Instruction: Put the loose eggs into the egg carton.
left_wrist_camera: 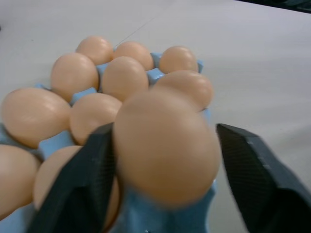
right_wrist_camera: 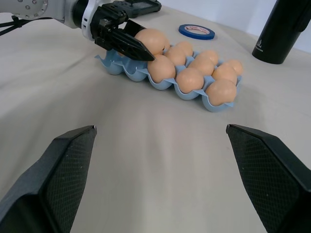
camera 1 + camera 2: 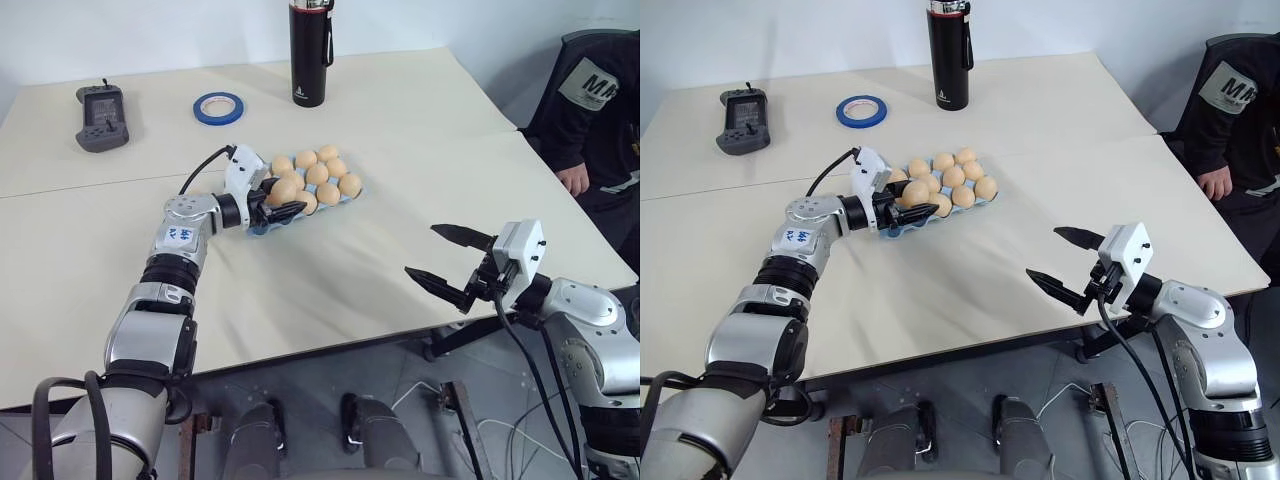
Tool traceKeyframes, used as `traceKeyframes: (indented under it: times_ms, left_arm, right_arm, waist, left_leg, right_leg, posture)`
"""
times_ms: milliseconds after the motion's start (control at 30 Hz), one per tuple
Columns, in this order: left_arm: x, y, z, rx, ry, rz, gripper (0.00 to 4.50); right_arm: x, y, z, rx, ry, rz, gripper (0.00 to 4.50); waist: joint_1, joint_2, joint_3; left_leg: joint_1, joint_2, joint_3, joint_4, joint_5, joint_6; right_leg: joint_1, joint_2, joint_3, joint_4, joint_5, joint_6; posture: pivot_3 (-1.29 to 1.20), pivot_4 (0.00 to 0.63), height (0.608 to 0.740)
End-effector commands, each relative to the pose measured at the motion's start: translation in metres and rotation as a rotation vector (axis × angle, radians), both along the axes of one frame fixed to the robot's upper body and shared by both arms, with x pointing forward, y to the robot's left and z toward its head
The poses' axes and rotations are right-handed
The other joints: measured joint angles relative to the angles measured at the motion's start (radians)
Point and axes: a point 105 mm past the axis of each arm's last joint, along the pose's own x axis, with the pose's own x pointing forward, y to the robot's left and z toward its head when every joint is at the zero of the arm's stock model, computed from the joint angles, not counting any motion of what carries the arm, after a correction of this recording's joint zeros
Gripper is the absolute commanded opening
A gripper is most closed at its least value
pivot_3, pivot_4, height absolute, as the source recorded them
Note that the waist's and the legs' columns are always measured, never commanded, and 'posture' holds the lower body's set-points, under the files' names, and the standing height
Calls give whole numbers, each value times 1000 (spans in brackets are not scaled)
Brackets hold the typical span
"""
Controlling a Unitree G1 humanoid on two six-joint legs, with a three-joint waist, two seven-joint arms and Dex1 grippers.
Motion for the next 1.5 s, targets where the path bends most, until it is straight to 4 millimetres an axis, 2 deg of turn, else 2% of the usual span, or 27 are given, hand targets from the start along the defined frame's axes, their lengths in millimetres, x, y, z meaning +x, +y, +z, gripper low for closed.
traceKeyframes:
  times_ms: [33, 233, 367, 467, 600, 633, 933, 1100, 1200, 1333, 1500]
  left_arm:
    - [0, 0, 24, 0, -70, -18, 4476]
    - [-4, 9, 34, -6, -107, -6, 4476]
    - [-9, 30, 54, -38, -188, 69, 4476]
    - [-19, 47, 59, -61, -217, 118, 4476]
    - [-38, 78, 54, -61, -223, 214, 4476]
    - [-45, 93, 50, -62, -220, 263, 4476]
    - [-103, 177, 16, -33, -182, 576, 4476]
    - [-124, 209, 4, -38, -140, 715, 4476]
    - [-126, 213, 4, -63, -130, 741, 4476]
    - [-118, 203, 5, -83, -127, 705, 4476]
    - [-83, 181, 8, -102, -127, 625, 4476]
  right_arm:
    - [-2, -2, 14, 4, -52, -3, 4500]
    - [4, 1, 17, 0, -53, 17, 4500]
    - [5, 3, 18, -5, -51, 43, 4500]
    - [6, 4, 18, -9, -46, 56, 4500]
    - [8, 4, 20, -12, -43, 73, 4500]
    - [8, 5, 20, -13, -42, 80, 4500]
    - [14, 5, 22, -18, -34, 116, 4500]
    - [19, 2, 23, -26, -32, 128, 4500]
    - [22, 4, 23, -27, -34, 140, 4500]
    - [25, 7, 24, -26, -39, 149, 4500]
    - [25, 10, 22, -29, -37, 154, 4500]
  waist:
    - [0, 0, 0]
    - [0, 0, 0]
    - [-1, 0, 0]
    - [-3, 0, 0]
    - [-2, 0, 0]
    - [-3, 0, 0]
    - [-2, 0, 0]
    - [0, 0, 0]
    - [0, 0, 0]
    - [-2, 0, 0]
    - [2, -1, 0]
  left_leg:
    - [0, 0, 0, 0, 0, 0]
    - [0, 0, 0, 0, 0, 0]
    - [0, 0, 0, -1, 2, 3]
    - [0, 1, 0, -1, 2, 4]
    - [1, 1, -1, -1, 2, 4]
    - [2, 1, -1, 0, 2, 3]
    - [2, 2, 0, -1, 0, -1]
    - [2, 7, 1, -2, 0, -1]
    - [1, 9, 3, -3, 0, -1]
    - [1, 12, 6, -7, 0, -1]
    - [1, 12, 14, -8, 0, -3]
  right_leg:
    - [0, 0, 0, 0, 0, 0]
    - [0, 0, 0, 0, 0, 0]
    - [0, 0, 1, 0, 0, 0]
    - [0, 0, 1, 1, 0, 0]
    - [0, 0, 2, 3, 0, 0]
    - [0, 0, 2, 3, 0, 0]
    - [0, -2, 3, 2, -2, -4]
    - [0, -4, 4, -3, -3, -11]
    - [0, -3, 4, -6, -2, -13]
    - [0, -1, 5, -13, 0, -16]
    - [-1, 0, 5, -13, 2, -13]
  posture:
    - [0, 150, 740]
    - [0, 150, 740]
    - [0, 150, 740]
    - [0, 150, 740]
    - [0, 150, 740]
    - [0, 150, 740]
    - [0, 150, 740]
    - [0, 150, 740]
    - [0, 150, 740]
    - [0, 150, 740]
    - [0, 150, 740]
